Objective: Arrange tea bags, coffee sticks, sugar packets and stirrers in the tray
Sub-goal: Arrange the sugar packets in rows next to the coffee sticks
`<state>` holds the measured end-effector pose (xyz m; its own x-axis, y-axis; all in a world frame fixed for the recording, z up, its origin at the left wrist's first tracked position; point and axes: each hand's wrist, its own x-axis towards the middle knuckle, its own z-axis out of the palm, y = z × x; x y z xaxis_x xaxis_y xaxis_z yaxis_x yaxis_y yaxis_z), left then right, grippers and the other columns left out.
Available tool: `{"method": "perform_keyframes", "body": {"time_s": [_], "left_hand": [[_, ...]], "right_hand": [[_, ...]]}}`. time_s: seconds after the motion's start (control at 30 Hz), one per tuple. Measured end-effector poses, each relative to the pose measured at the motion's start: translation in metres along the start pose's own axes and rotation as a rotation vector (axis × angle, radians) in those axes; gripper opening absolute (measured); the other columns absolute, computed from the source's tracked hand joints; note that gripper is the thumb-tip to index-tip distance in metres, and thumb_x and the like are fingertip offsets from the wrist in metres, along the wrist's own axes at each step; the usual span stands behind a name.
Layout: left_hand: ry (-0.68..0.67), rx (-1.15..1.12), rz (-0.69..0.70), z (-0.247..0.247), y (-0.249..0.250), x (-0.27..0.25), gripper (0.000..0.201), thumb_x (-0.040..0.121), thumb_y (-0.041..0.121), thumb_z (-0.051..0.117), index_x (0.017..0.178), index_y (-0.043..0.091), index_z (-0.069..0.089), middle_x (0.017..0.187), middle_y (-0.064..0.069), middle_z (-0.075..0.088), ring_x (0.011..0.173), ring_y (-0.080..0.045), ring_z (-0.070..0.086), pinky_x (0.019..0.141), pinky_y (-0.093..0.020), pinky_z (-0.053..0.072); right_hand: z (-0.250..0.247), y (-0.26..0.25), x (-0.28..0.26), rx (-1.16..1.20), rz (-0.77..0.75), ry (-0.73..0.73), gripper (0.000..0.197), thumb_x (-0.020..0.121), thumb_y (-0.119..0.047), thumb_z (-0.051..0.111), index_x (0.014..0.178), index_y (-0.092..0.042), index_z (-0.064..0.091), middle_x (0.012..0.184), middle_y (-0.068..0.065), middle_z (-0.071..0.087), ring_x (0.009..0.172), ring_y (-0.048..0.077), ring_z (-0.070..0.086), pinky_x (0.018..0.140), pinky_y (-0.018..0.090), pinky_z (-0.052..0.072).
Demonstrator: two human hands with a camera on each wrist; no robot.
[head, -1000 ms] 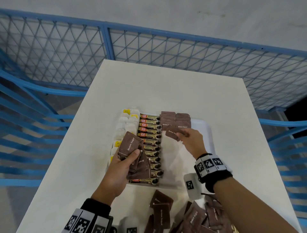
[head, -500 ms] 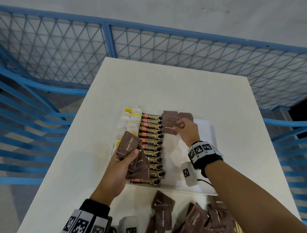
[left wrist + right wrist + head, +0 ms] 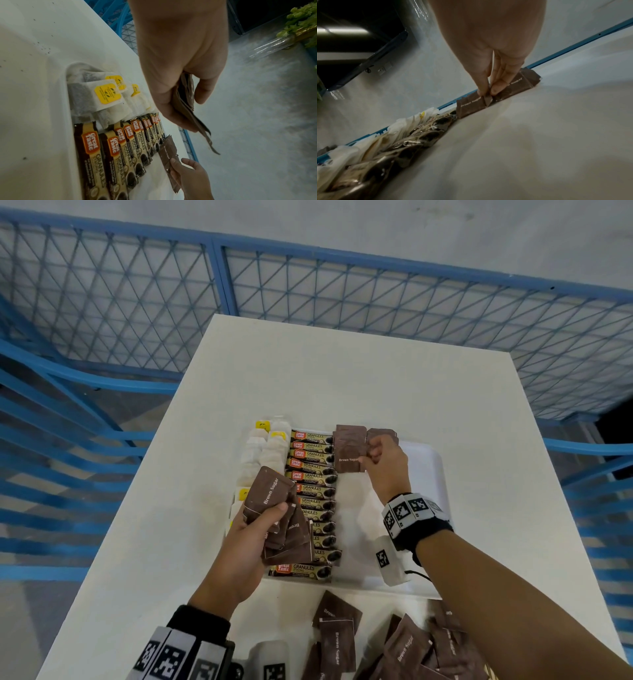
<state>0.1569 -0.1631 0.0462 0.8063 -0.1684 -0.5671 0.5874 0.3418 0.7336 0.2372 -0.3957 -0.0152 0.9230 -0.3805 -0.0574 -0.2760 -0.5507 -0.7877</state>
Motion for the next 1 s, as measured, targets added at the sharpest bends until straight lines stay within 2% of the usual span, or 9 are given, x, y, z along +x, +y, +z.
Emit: {"method": "perform_keyframes", "body": {"time_s": [0.13, 0.27, 0.33, 0.43, 0.53, 0.6, 0.77, 0.93, 1.0], "left_hand": [[-0.028, -0.051, -0.037, 0.003, -0.001, 0.0, 0.034, 0.091, 0.009, 0.048, 0.123, 0.012, 0.057, 0.105, -0.014, 0.066, 0.079, -0.024, 0.07, 0.06, -0.038, 0.058], [-0.024, -0.038, -0.053, 0.006, -0.003, 0.001, 0.034, 0.091, 0.009, 0.048, 0.124, 0.014, 0.057, 0.101, -0.011, 0.068, 0.08, -0.025, 0.069, 0.063, -0.038, 0.058], [-0.027, 0.0, -0.04, 0.008, -0.003, -0.001, 0.034, 0.092, 0.009, 0.05, 0.124, 0.016, 0.057, 0.099, -0.009, 0.069, 0.079, -0.023, 0.07, 0.062, -0.036, 0.058], [-0.04, 0.06, -0.01, 0.012, -0.005, -0.002, 0.036, 0.091, 0.007, 0.052, 0.126, 0.015, 0.056, 0.099, -0.009, 0.068, 0.08, -0.022, 0.068, 0.066, -0.038, 0.058], [-0.052, 0.116, 0.028, 0.016, -0.007, -0.003, 0.035, 0.089, 0.005, 0.055, 0.122, 0.017, 0.058, 0.094, -0.003, 0.07, 0.08, -0.017, 0.068, 0.068, -0.036, 0.058], [-0.071, 0.158, 0.032, 0.019, -0.008, -0.005, 0.036, 0.088, 0.006, 0.057, 0.121, 0.021, 0.059, 0.095, -0.001, 0.072, 0.086, -0.017, 0.068, 0.073, -0.037, 0.058], [-0.042, 0.164, 0.042, 0.022, -0.011, -0.006, 0.04, 0.087, 0.009, 0.059, 0.124, 0.025, 0.057, 0.103, -0.003, 0.07, 0.098, -0.024, 0.065, 0.086, -0.047, 0.053], [-0.003, 0.167, 0.072, 0.025, -0.015, -0.001, 0.031, 0.087, 0.007, 0.06, 0.108, 0.03, 0.062, 0.091, 0.004, 0.073, 0.085, -0.017, 0.068, 0.072, -0.036, 0.055], [-0.002, 0.171, 0.072, 0.027, -0.016, 0.0, 0.032, 0.087, 0.007, 0.06, 0.108, 0.032, 0.062, 0.094, 0.004, 0.073, 0.085, -0.016, 0.069, 0.067, -0.032, 0.056]], "right_hand": [[-0.001, 0.003, -0.008, -0.022, -0.059, 0.064, 0.019, 0.085, -0.004, 0.06, 0.104, -0.006, 0.056, 0.097, 0.01, 0.057, 0.081, 0.02, 0.054, 0.075, 0.024, 0.044], [-0.005, -0.013, -0.029, 0.033, -0.146, 0.033, 0.005, 0.087, -0.013, 0.063, 0.09, -0.009, 0.061, 0.081, -0.001, 0.061, 0.074, 0.015, 0.058, 0.068, 0.015, 0.045], [-0.008, -0.026, -0.044, 0.099, -0.155, -0.084, 0.009, 0.089, -0.02, 0.062, 0.088, -0.012, 0.063, 0.076, -0.005, 0.061, 0.07, 0.011, 0.058, 0.064, 0.011, 0.044], [-0.014, -0.048, -0.064, 0.204, -0.118, -0.363, 0.013, 0.092, -0.033, 0.053, 0.093, -0.023, 0.061, 0.083, -0.006, 0.064, 0.076, 0.011, 0.06, 0.066, 0.017, 0.046], [-0.017, -0.059, -0.079, 0.332, -0.106, -0.518, 0.012, 0.089, -0.03, 0.06, 0.1, -0.032, 0.064, 0.091, -0.011, 0.066, 0.082, 0.002, 0.059, 0.073, 0.016, 0.047], [-0.019, -0.061, -0.086, 0.376, -0.105, -0.549, 0.015, 0.085, -0.022, 0.066, 0.098, -0.03, 0.066, 0.091, -0.012, 0.067, 0.08, -0.001, 0.058, 0.074, 0.017, 0.049], [-0.028, -0.055, -0.095, 0.419, -0.074, -0.486, 0.012, 0.085, -0.011, 0.066, 0.082, -0.023, 0.063, 0.08, -0.005, 0.063, 0.069, 0.001, 0.054, 0.062, 0.012, 0.043], [-0.041, -0.043, -0.102, 0.406, -0.004, -0.494, 0.008, 0.089, -0.012, 0.06, 0.093, -0.013, 0.066, 0.076, -0.005, 0.062, 0.059, 0.0, 0.054, 0.06, 0.013, 0.046], [-0.045, -0.037, -0.102, 0.398, 0.014, -0.498, 0.009, 0.089, -0.011, 0.06, 0.094, -0.01, 0.067, 0.075, -0.005, 0.064, 0.06, 0.0, 0.056, 0.062, 0.014, 0.048]]}}
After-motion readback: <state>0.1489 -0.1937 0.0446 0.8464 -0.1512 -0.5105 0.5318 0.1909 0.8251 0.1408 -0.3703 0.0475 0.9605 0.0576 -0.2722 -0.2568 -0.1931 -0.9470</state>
